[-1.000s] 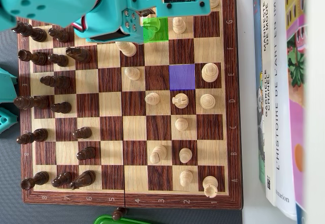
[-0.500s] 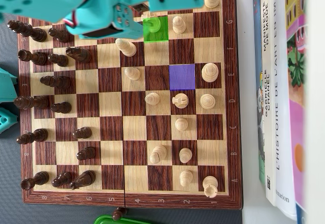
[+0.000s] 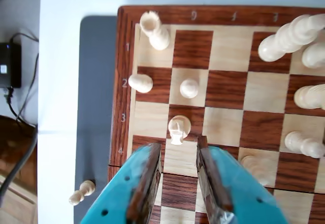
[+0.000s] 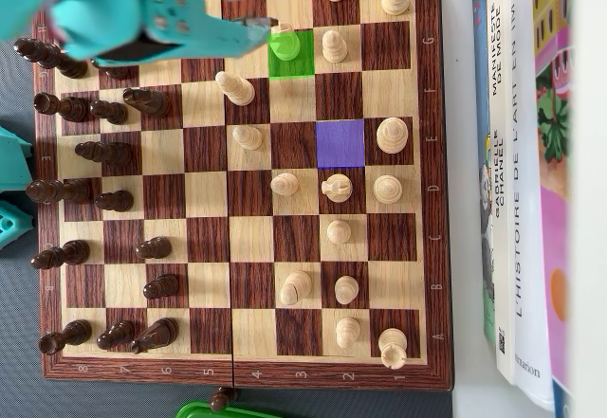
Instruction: Play chess
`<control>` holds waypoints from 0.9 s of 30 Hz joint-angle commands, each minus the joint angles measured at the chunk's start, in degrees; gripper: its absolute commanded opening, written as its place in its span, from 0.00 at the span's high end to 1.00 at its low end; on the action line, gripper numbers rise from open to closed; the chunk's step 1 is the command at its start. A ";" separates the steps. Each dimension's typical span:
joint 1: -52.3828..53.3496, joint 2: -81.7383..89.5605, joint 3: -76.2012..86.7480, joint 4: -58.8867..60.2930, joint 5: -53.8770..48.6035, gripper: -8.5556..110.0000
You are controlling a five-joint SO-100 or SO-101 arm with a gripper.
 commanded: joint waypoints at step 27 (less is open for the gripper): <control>21.62 39.11 18.81 -5.45 -16.79 0.83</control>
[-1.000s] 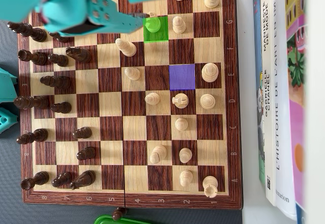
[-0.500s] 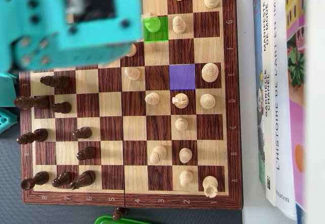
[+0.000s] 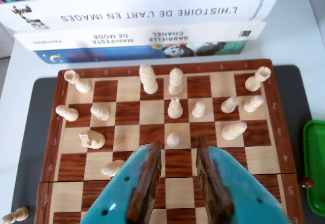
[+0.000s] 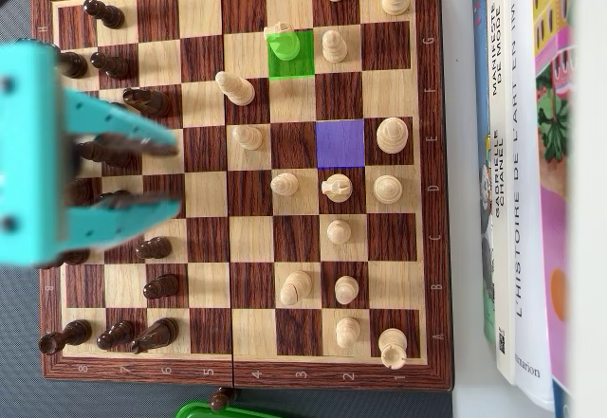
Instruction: Play chess
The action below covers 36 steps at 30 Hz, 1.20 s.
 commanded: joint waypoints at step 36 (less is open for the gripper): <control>2.37 44.65 50.01 -57.13 -4.92 0.83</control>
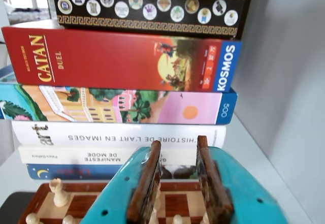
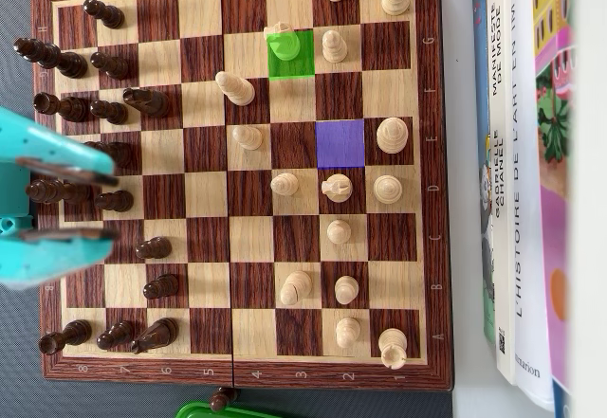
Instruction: Play chess
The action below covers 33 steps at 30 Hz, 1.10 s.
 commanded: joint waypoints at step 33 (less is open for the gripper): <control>0.00 9.67 11.07 -65.30 0.53 0.83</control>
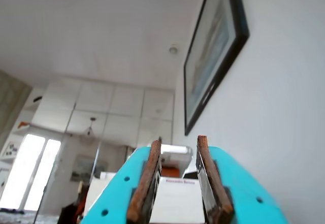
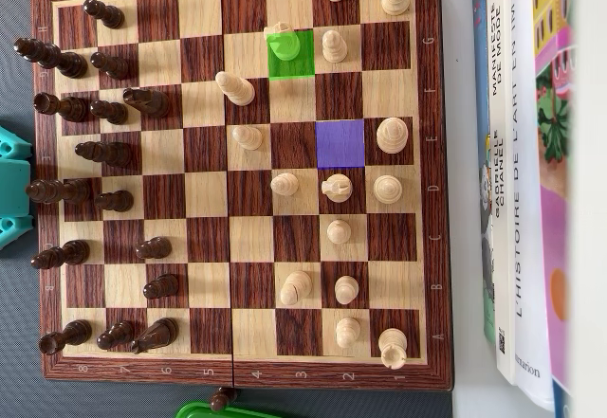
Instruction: Play chess
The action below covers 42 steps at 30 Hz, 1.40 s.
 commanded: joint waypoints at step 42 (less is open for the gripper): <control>0.18 0.44 3.96 -45.97 -0.09 0.83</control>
